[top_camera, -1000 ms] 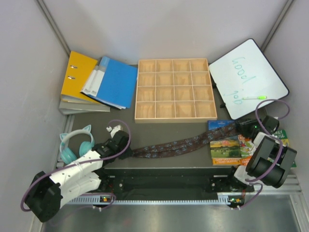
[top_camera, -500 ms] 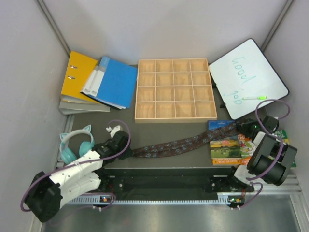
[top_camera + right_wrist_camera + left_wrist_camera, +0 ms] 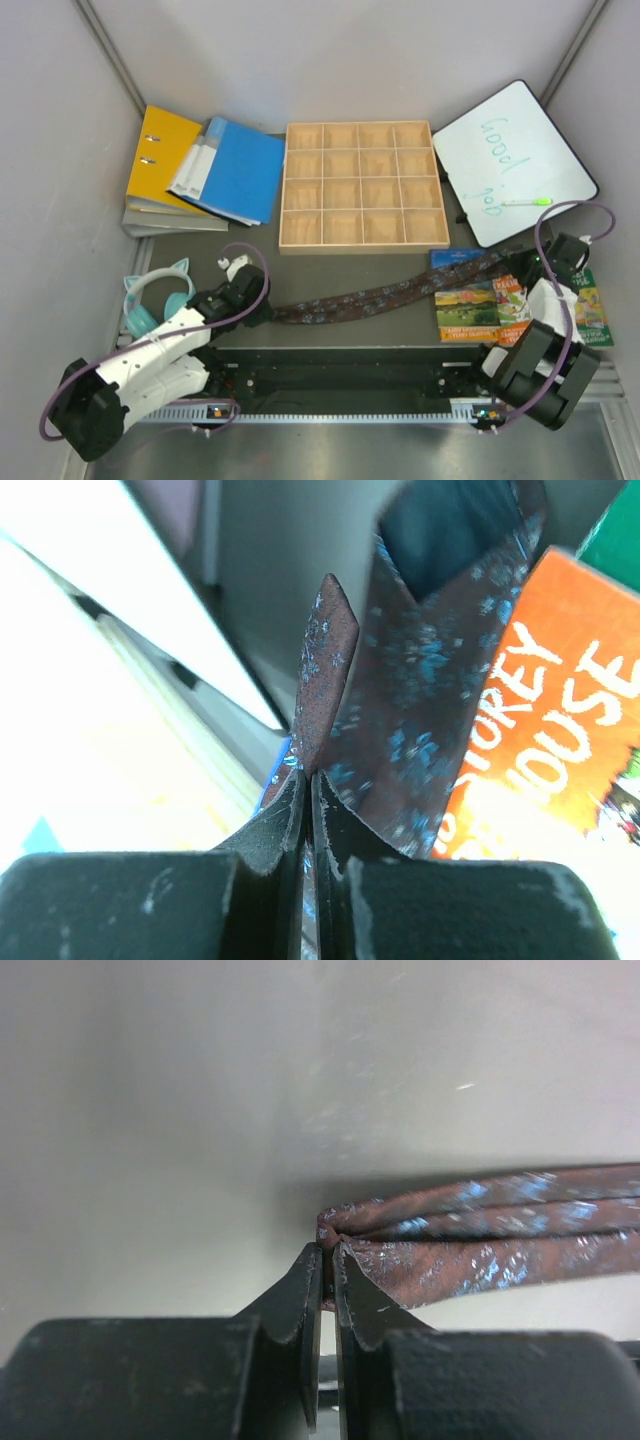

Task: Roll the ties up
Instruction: Flatten out the tie at the center of the board.

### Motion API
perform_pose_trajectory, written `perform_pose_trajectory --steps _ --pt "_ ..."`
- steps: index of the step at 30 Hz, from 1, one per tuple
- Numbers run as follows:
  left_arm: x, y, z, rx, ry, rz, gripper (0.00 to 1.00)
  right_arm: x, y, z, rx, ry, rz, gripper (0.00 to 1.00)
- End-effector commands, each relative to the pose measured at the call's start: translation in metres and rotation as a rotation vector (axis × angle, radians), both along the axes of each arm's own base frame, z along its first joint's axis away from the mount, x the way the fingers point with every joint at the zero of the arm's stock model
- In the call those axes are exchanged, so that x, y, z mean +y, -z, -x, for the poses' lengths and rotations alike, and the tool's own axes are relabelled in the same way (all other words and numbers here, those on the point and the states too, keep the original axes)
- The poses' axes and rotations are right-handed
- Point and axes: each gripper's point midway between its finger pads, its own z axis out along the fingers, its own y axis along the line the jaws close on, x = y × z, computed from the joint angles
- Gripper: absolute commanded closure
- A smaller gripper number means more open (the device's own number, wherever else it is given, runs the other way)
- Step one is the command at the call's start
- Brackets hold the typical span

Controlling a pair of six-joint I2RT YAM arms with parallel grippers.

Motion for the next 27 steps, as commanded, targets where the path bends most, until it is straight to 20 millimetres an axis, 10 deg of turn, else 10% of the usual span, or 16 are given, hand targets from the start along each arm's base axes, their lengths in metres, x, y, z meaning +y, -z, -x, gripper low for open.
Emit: perform_pose_trajectory --steps 1,27 --pt "-0.007 -0.037 -0.02 -0.062 -0.025 0.009 0.91 -0.017 -0.036 0.011 0.013 0.036 0.129 1.0" --pt "0.011 -0.051 -0.075 -0.069 -0.113 -0.086 0.87 -0.006 -0.005 0.031 0.052 0.018 0.13 1.0"
